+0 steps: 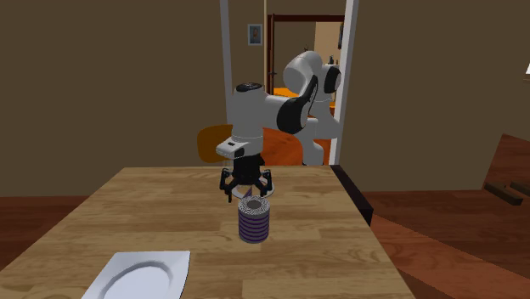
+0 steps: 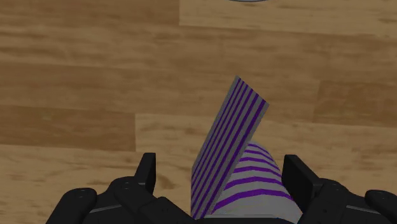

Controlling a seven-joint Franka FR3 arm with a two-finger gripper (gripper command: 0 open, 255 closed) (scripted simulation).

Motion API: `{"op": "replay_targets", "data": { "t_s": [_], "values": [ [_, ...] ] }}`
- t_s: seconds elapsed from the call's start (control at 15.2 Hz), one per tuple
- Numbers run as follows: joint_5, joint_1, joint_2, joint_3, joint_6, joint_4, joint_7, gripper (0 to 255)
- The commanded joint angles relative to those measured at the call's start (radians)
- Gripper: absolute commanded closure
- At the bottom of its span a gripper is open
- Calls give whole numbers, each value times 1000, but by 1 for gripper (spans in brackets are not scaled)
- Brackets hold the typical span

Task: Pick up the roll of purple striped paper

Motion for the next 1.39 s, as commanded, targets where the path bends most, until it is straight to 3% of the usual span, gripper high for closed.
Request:
{"op": "replay_targets", "data": {
  "t_s": [0.0, 0.07, 0.66, 1.32],
  "values": [
    [0, 1, -1, 0, 13, -13, 0, 0],
    [1, 1, 4, 1, 10, -6, 1, 255],
    [0, 1, 0, 0, 13, -13, 0, 255],
    [-11, -1, -24, -5, -111, 90, 6, 255]
  ]
}}
